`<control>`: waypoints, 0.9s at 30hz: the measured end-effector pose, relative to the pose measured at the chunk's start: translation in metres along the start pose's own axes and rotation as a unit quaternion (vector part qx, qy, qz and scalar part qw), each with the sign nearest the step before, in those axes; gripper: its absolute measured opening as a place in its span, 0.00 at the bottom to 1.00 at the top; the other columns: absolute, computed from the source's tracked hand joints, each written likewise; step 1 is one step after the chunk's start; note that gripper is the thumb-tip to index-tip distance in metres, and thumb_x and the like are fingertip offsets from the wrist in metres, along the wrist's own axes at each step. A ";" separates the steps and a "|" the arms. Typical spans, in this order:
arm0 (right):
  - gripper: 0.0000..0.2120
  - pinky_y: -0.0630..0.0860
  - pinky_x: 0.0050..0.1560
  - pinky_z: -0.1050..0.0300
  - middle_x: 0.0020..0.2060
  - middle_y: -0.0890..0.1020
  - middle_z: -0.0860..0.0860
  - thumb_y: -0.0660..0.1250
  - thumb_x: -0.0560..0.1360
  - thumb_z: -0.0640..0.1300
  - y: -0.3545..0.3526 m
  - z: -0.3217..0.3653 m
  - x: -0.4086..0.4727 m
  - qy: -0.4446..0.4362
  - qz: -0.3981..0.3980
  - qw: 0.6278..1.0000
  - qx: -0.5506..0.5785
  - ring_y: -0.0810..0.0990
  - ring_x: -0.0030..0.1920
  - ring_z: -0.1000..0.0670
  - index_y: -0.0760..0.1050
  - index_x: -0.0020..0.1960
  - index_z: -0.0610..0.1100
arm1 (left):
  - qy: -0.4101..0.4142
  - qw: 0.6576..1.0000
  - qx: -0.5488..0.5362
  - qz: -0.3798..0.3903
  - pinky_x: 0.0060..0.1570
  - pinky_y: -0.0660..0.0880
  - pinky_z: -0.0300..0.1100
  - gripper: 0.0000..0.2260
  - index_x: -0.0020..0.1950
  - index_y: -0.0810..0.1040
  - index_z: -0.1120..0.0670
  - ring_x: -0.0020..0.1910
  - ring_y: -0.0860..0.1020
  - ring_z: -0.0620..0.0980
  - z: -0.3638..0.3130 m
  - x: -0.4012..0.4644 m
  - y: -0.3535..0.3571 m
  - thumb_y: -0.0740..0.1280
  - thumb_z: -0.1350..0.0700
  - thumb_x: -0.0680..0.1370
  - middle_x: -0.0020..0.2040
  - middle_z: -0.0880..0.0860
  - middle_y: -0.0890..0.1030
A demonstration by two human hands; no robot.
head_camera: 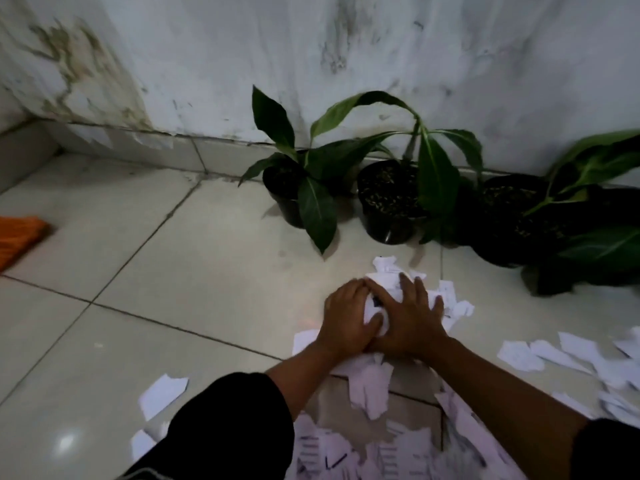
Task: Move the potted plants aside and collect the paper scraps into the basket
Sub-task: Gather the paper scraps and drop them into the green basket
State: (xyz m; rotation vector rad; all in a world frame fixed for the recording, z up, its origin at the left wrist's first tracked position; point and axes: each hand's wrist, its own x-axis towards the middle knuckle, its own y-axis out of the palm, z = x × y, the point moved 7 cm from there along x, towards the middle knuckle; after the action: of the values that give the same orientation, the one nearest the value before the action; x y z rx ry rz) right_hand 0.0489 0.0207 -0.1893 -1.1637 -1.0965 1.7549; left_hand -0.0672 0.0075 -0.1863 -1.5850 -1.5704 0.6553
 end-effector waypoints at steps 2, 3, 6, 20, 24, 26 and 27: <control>0.48 0.46 0.72 0.36 0.78 0.44 0.48 0.48 0.57 0.76 -0.001 -0.003 -0.014 -0.017 -0.007 1.000 0.011 0.42 0.77 0.43 0.45 0.75 0.64 | 0.064 0.997 0.026 -0.043 0.54 0.69 0.44 0.21 0.56 0.76 0.56 0.52 0.70 0.51 -0.012 -0.010 -0.002 0.60 0.44 0.70 0.51 0.58 0.80; 0.50 0.49 0.73 0.37 0.78 0.49 0.48 0.47 0.56 0.76 -0.003 -0.003 -0.022 -0.023 -0.025 0.999 0.023 0.46 0.77 0.43 0.49 0.76 0.62 | 0.101 0.993 0.028 -0.047 0.50 0.67 0.44 0.18 0.52 0.76 0.56 0.48 0.68 0.50 -0.018 -0.012 -0.004 0.62 0.46 0.69 0.47 0.58 0.79; 0.51 0.60 0.71 0.41 0.74 0.63 0.44 0.49 0.54 0.77 -0.005 -0.006 -0.044 -0.055 -0.067 0.995 0.048 0.61 0.74 0.42 0.65 0.72 0.54 | 0.158 0.987 -0.001 0.029 0.46 0.66 0.44 0.17 0.46 0.77 0.58 0.44 0.66 0.48 -0.030 -0.011 -0.009 0.63 0.45 0.69 0.43 0.57 0.76; 0.64 0.38 0.64 0.20 0.70 0.23 0.45 0.76 0.53 0.69 0.008 -0.106 -0.167 0.037 0.153 0.987 0.038 0.24 0.70 0.34 0.25 0.63 0.75 | 0.183 0.867 0.232 0.401 0.72 0.39 0.63 0.54 0.57 0.20 0.26 0.74 0.31 0.59 -0.077 -0.077 0.049 0.51 0.17 0.43 0.74 0.59 0.30; 0.66 0.41 0.60 0.16 0.72 0.26 0.43 0.78 0.54 0.65 0.019 -0.088 -0.167 0.010 0.129 0.992 0.010 0.26 0.70 0.32 0.27 0.68 0.71 | 0.206 0.894 0.211 0.336 0.72 0.55 0.56 0.50 0.68 0.36 0.30 0.73 0.52 0.63 -0.096 -0.076 0.047 0.54 0.18 0.52 0.76 0.62 0.52; 0.62 0.49 0.64 0.21 0.77 0.37 0.43 0.77 0.57 0.65 0.020 -0.083 -0.166 0.004 0.089 0.996 -0.013 0.37 0.74 0.31 0.35 0.74 0.66 | 0.228 0.918 0.174 0.275 0.64 0.62 0.44 0.41 0.73 0.56 0.38 0.61 0.64 0.58 -0.109 -0.073 0.044 0.57 0.24 0.63 0.65 0.62 0.68; 0.59 0.53 0.66 0.26 0.77 0.45 0.43 0.77 0.58 0.64 0.020 -0.083 -0.164 0.000 0.072 0.997 -0.009 0.45 0.74 0.32 0.41 0.76 0.62 | 0.218 0.930 0.138 0.261 0.55 0.64 0.40 0.30 0.69 0.64 0.40 0.54 0.68 0.56 -0.113 -0.072 0.041 0.57 0.30 0.70 0.56 0.61 0.73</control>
State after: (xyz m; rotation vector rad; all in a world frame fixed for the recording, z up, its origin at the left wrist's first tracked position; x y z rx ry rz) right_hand 0.1746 -0.1139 -0.1768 -1.2825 -1.0524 1.8571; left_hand 0.0413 -0.0791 -0.1701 -1.7841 -0.6977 0.7022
